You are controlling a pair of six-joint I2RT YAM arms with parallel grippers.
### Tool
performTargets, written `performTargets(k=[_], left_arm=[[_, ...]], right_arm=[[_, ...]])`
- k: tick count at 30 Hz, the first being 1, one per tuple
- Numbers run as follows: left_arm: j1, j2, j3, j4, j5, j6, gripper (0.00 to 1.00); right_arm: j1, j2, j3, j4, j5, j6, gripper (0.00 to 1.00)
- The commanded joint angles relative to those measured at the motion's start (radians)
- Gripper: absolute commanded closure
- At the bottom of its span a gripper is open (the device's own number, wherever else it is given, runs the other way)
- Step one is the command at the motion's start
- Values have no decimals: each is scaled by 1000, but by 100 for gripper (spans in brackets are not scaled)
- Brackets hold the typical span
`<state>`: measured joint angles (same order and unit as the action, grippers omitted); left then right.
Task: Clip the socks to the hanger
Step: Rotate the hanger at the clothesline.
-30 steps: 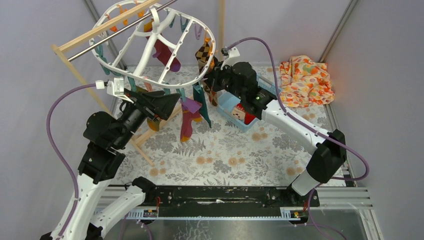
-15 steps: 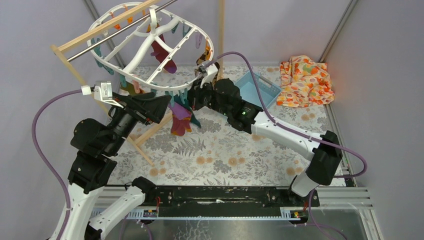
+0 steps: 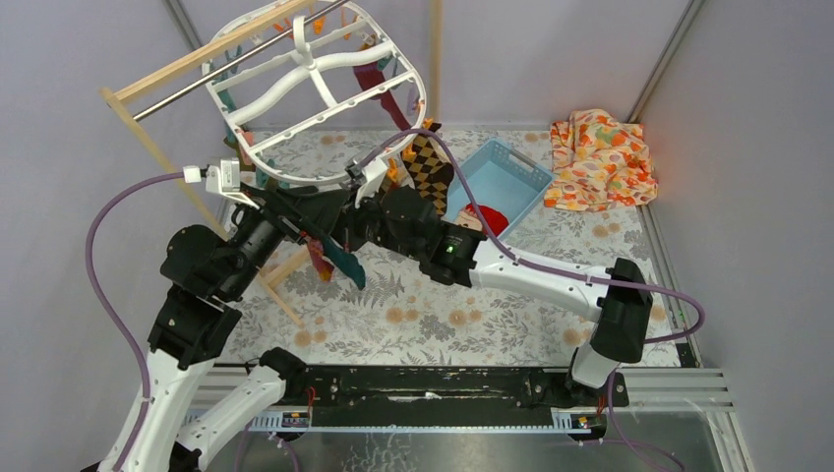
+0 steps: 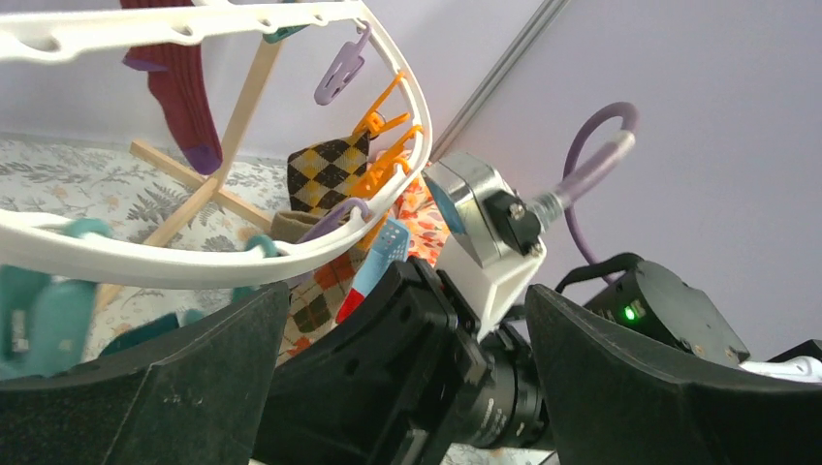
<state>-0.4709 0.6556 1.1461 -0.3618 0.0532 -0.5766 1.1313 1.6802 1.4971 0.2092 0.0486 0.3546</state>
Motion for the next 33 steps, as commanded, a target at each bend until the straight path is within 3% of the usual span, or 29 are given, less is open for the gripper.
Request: performTargets(k=[1, 10, 17, 26, 33], left_arm=[[-5, 10, -10, 85, 42, -30, 2], [-5, 15, -2, 116, 106, -84, 2], [-5, 0, -57, 86, 43, -34, 1], [-5, 49, -173, 196, 69, -50, 2], [-6, 130, -185, 231, -45, -10, 1]], right_arm=[[49, -53, 9, 46, 53, -19, 98], [80, -50, -9, 62, 70, -10, 98], [86, -65, -8, 77, 62, -6, 98], [77, -321, -161, -32, 320, -112, 98], [65, -552, -270, -73, 429, -147, 98]])
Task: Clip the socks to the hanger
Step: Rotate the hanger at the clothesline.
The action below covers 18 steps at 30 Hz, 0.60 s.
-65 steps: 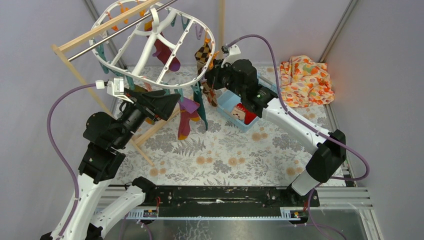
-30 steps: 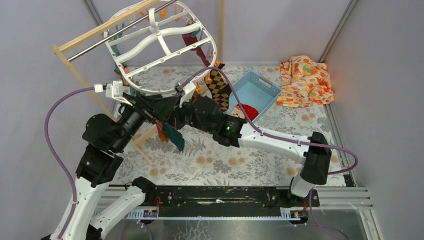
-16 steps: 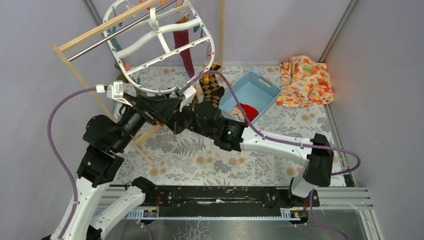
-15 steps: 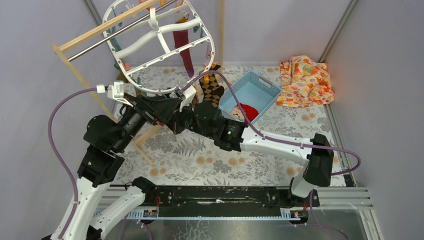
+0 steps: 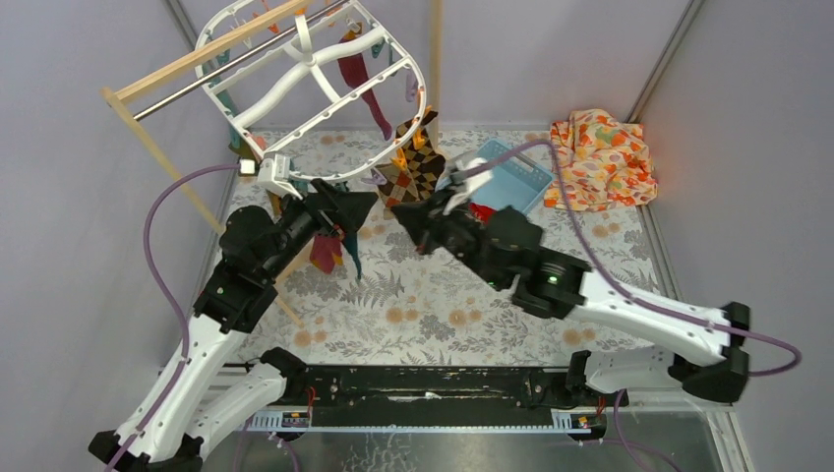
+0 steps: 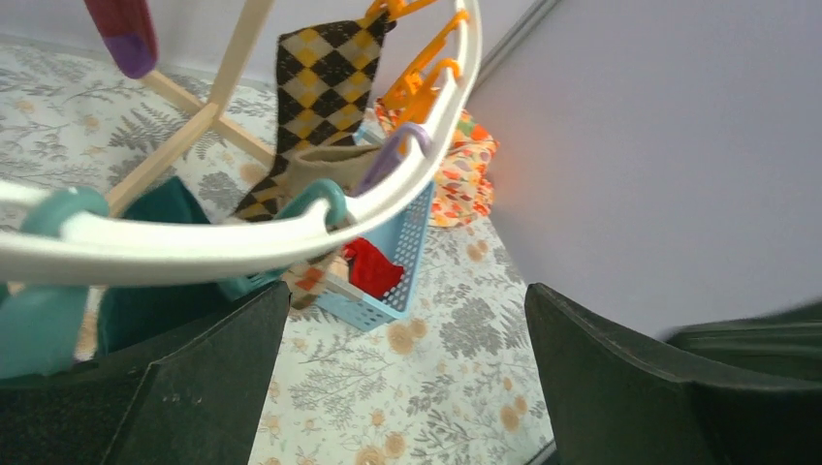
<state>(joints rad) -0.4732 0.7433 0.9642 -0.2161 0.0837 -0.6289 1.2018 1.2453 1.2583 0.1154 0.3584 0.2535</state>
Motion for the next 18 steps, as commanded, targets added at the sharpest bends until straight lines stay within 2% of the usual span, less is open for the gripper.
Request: performTargets(k=[1, 5, 10, 12, 15, 18], left_arm=[[-3, 59, 1, 84, -79, 45, 2], [-3, 83, 6, 84, -175, 54, 1], [-4, 56, 7, 37, -323, 106, 2], [-4, 44, 18, 11, -363, 131, 1], [-4, 31, 35, -40, -430, 168, 1], [-4, 24, 50, -75, -497, 205, 1]], right_arm=[[-5, -143, -44, 16, 130, -51, 98], [-6, -200, -78, -8, 186, -75, 98], [-15, -174, -73, -14, 224, -104, 98], [-41, -149, -59, -15, 205, -97, 98], [-139, -86, -18, -49, 76, -42, 97], [-183, -7, 21, -51, 47, -54, 96]])
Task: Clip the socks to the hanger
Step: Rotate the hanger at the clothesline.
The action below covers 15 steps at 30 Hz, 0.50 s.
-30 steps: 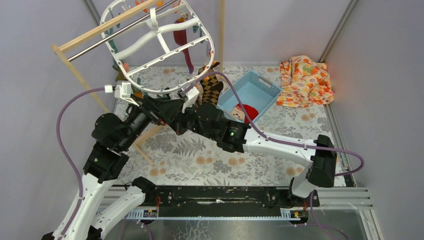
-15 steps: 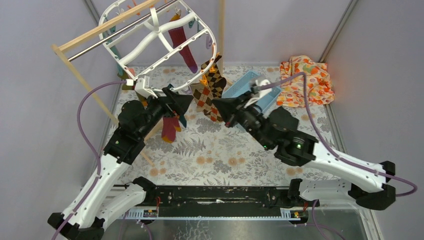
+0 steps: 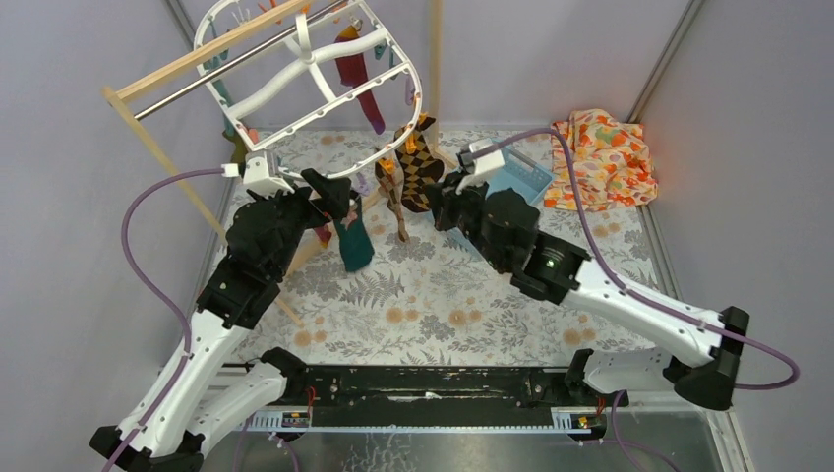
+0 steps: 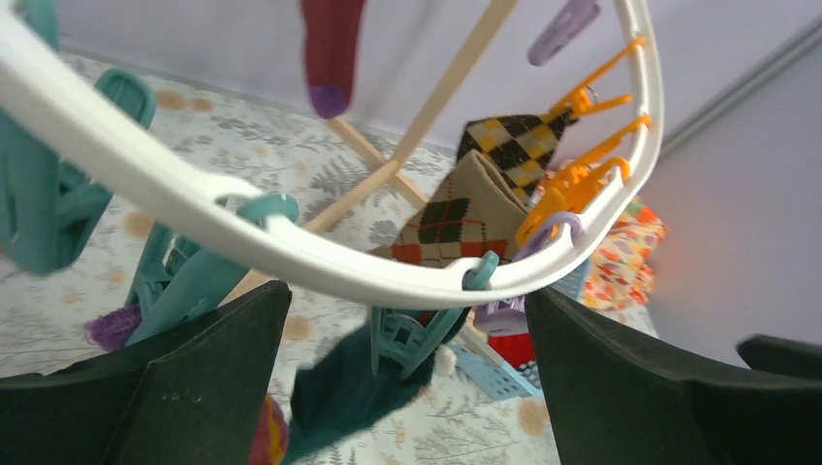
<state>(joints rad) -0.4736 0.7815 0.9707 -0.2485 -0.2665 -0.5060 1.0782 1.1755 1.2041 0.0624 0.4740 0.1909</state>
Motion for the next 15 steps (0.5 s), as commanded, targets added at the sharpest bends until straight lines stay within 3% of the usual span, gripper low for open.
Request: performTargets(k=[1, 10, 15], left_arm=[[-3, -16, 48, -54, -164, 88, 1], [-3, -14, 79, -109, -277, 118, 1], [-3, -16, 114, -160, -349, 111, 1]], right_arm=[[-65, 83, 92, 2, -83, -2, 95], [-110, 213, 221, -6, -140, -38, 75], [-197, 244, 261, -24, -175, -18, 71]])
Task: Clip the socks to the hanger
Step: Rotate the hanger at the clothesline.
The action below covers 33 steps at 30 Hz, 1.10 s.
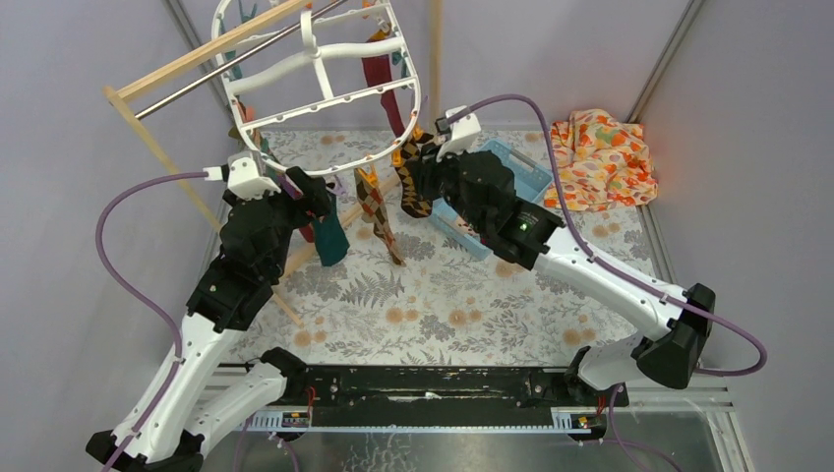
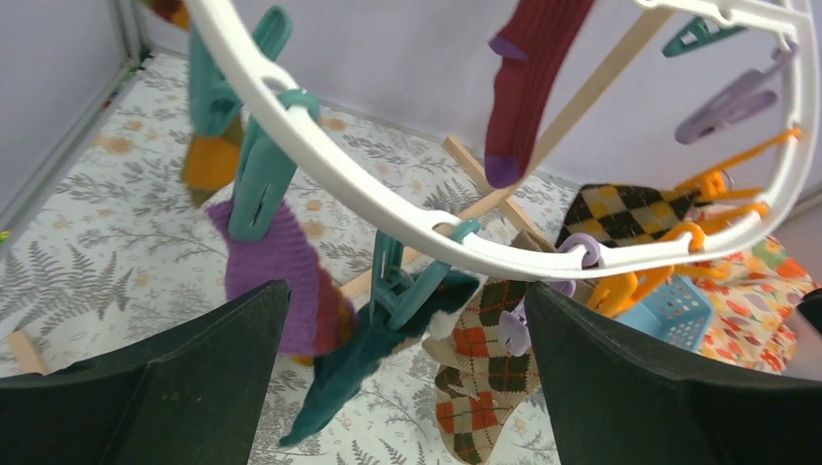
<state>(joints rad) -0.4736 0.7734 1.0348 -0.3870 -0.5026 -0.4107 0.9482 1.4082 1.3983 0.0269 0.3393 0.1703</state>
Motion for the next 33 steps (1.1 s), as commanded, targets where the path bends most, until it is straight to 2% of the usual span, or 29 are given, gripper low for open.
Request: performTargets(k=[1, 9, 23, 26, 33], left_arm=[[-3, -10, 53, -27, -120, 19, 1], [-3, -35, 72, -30, -67, 10, 1], [-2, -27, 60, -12, -10, -1, 1], [-3, -29, 62, -14, -8, 0, 1], [-2, -38, 72, -30, -11, 12, 1]], right_arm=[[-79, 19, 74, 8, -50, 0, 70], [-84, 38, 91, 17, -183, 21, 63], [-29, 63, 82, 48, -222, 7, 59], [-31, 75, 89, 56, -225, -32, 58], [-31, 41, 62, 66, -245, -248, 53]])
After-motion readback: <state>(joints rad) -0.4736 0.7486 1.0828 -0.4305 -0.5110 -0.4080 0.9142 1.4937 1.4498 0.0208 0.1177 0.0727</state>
